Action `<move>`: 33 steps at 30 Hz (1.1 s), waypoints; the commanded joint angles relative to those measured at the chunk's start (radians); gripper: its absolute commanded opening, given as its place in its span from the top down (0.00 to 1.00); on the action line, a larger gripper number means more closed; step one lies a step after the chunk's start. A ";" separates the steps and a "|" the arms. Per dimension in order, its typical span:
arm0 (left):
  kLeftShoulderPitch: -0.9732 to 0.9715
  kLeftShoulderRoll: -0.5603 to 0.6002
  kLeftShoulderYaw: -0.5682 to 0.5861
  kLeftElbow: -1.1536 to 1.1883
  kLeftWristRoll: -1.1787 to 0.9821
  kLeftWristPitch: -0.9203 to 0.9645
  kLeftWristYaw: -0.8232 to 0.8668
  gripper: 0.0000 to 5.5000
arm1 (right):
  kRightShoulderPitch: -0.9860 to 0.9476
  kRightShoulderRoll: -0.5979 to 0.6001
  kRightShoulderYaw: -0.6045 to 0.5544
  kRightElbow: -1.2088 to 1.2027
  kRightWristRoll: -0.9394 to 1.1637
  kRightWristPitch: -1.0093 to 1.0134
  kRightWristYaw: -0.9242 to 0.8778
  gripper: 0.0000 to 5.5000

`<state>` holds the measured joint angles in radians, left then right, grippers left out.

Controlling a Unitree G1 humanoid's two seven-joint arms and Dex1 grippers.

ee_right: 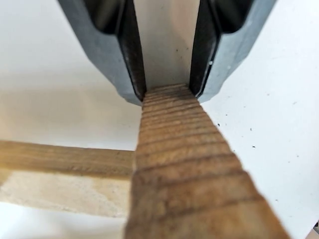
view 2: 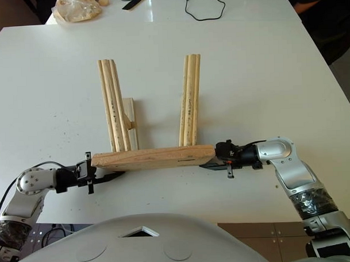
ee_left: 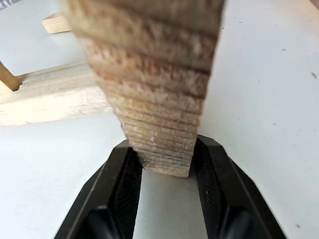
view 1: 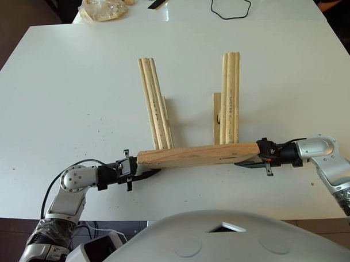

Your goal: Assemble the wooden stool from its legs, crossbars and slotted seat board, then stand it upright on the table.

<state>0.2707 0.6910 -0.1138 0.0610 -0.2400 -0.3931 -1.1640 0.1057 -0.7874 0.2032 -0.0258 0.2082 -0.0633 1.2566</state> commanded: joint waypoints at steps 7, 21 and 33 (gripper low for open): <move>0.266 0.137 0.244 -0.563 -0.321 0.401 0.086 0.73 | 0.285 -0.200 -0.325 -0.540 0.470 0.521 -0.014 0.77; 0.356 0.456 0.749 -0.908 -1.317 0.983 0.332 0.73 | 0.370 -0.483 -0.813 -0.656 1.623 1.019 -0.209 0.77; 0.257 0.614 0.760 -0.751 -1.732 1.114 0.449 0.73 | 0.467 -0.568 -0.923 -0.652 1.764 1.065 -0.129 0.77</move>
<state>0.5805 1.2764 0.6646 -0.6613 -1.7997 0.7236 -0.7705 0.5434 -1.2992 -0.6645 -0.6280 1.8957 0.9894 1.1524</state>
